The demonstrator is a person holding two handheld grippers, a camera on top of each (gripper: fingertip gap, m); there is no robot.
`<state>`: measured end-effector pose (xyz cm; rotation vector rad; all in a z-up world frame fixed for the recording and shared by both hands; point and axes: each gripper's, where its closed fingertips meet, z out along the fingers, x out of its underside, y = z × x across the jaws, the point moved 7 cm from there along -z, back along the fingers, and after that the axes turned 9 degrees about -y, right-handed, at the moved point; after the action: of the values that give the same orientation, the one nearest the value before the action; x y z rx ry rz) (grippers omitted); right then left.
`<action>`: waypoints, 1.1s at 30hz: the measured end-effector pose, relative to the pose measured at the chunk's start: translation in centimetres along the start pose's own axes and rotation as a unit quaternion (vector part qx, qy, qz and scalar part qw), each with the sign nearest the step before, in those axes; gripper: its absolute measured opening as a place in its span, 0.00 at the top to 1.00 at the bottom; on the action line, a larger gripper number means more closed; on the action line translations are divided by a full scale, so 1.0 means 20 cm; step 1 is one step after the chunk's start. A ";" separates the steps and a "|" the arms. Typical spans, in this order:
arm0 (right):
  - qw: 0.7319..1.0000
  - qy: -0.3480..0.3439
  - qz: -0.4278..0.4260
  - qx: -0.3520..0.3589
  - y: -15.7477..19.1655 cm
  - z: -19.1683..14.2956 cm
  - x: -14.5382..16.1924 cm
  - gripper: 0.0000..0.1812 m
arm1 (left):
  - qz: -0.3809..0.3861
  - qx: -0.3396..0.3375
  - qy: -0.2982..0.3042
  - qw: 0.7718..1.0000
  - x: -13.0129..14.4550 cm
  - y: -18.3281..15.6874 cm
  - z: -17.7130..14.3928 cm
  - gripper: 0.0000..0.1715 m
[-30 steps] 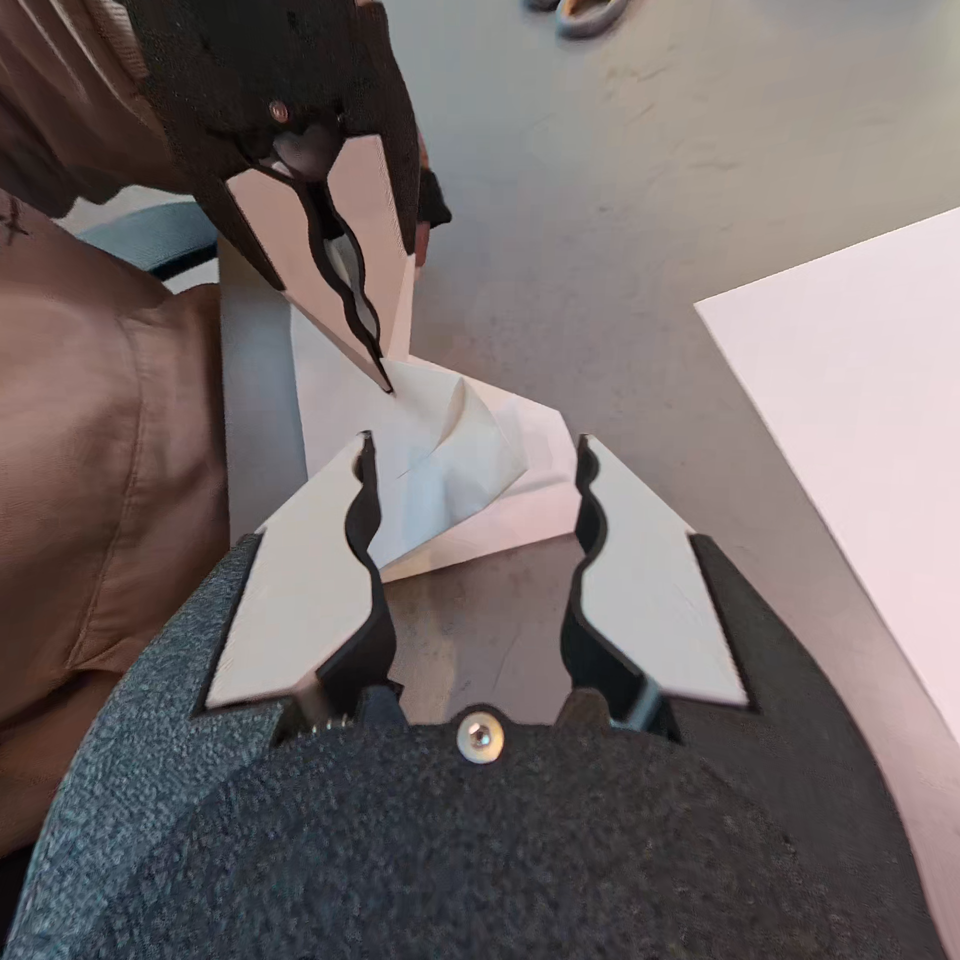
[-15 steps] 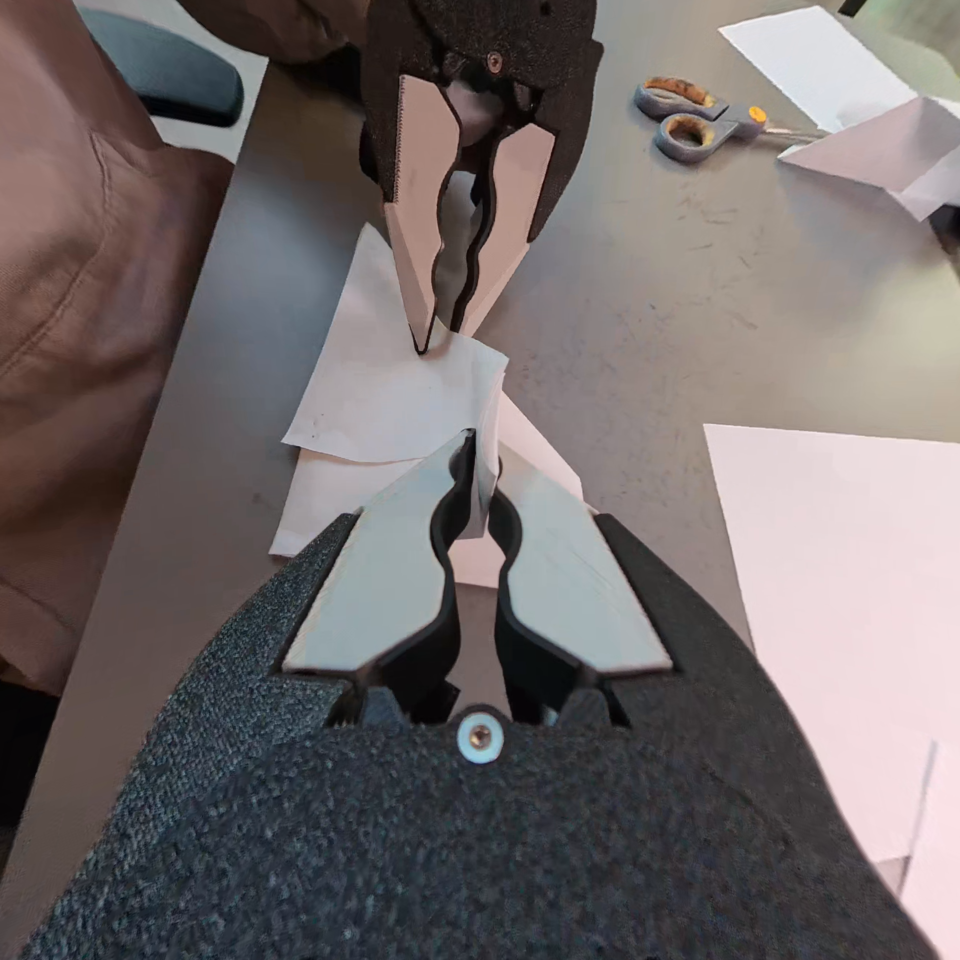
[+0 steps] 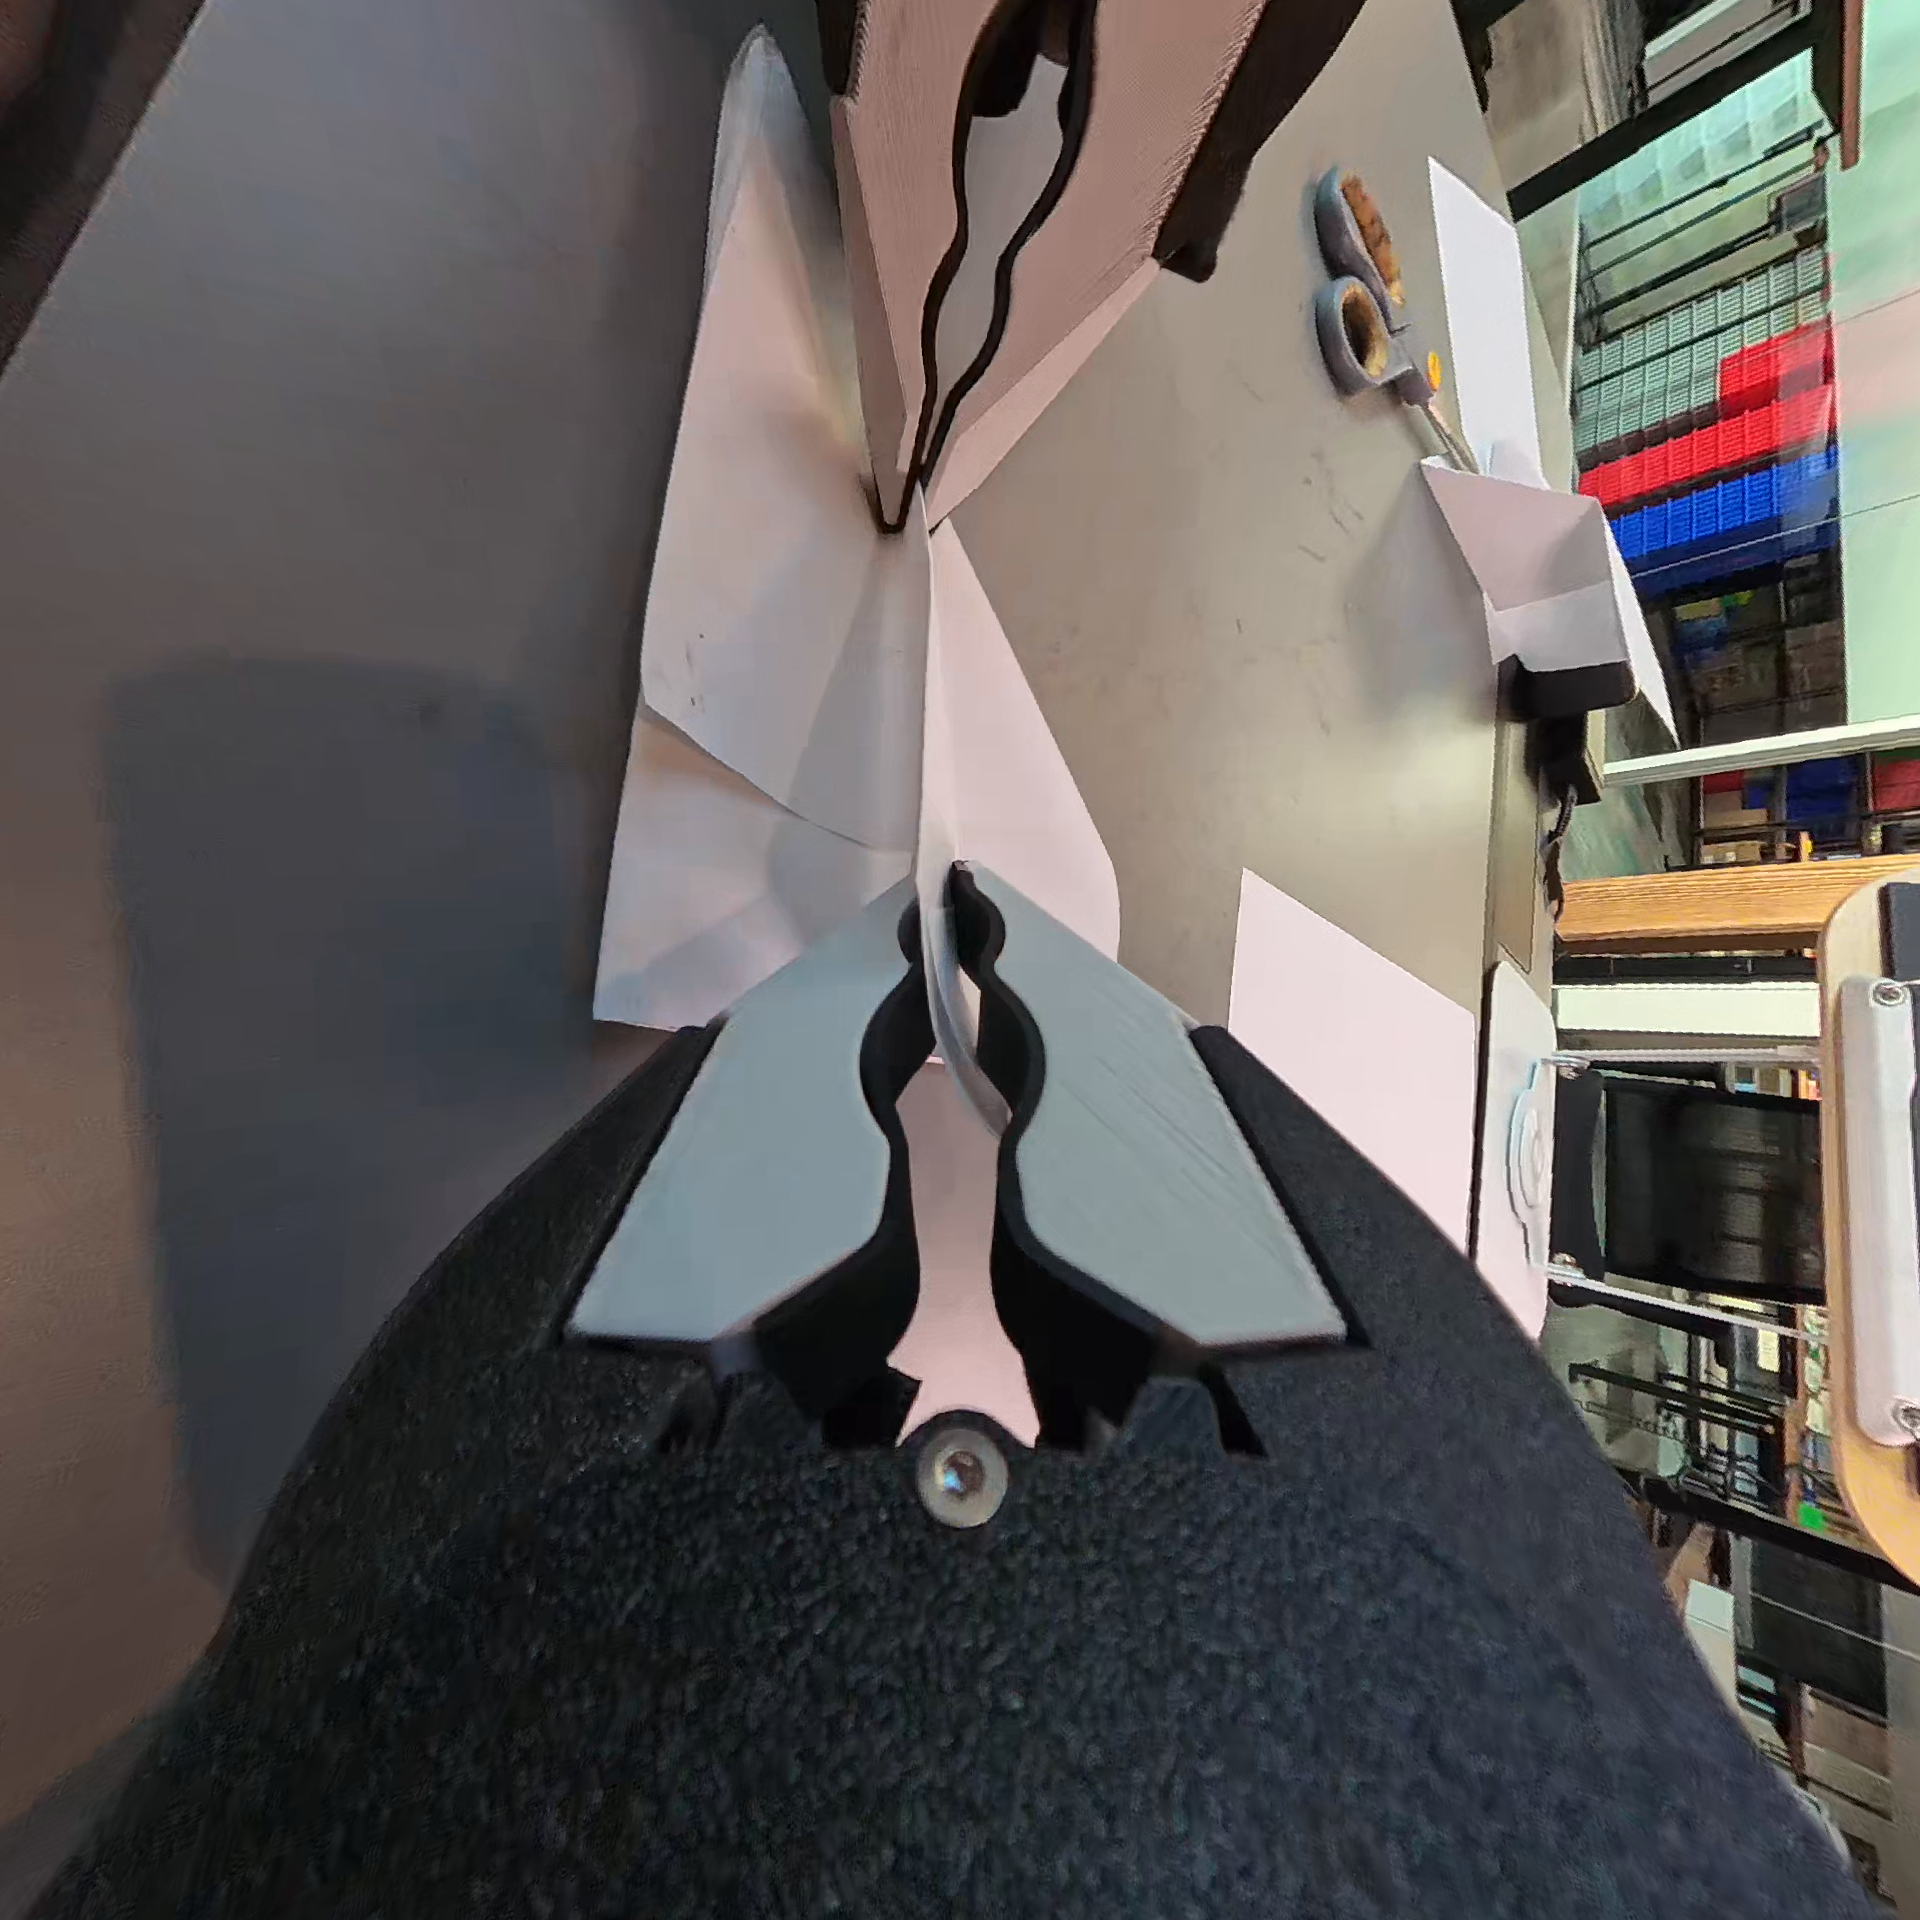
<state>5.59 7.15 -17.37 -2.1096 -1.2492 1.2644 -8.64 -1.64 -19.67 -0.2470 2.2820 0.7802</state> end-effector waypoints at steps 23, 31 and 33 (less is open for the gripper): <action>0.974 0.059 0.220 -0.008 0.13 0.01 -0.08 0.94 | -0.108 0.018 -0.033 0.993 0.02 0.02 0.00 1.00; 0.881 -0.025 0.465 -0.078 0.13 -0.05 -0.11 0.71 | 0.016 0.007 -0.010 1.000 0.01 0.00 0.00 1.00; 0.832 -0.065 0.539 -0.118 0.10 -0.09 -0.13 0.63 | 0.050 0.006 -0.006 0.999 0.01 0.00 0.00 1.00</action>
<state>7.59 4.19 -16.42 -3.1035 -0.1111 1.7124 -8.68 -1.62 -19.80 -0.1241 2.3016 0.8167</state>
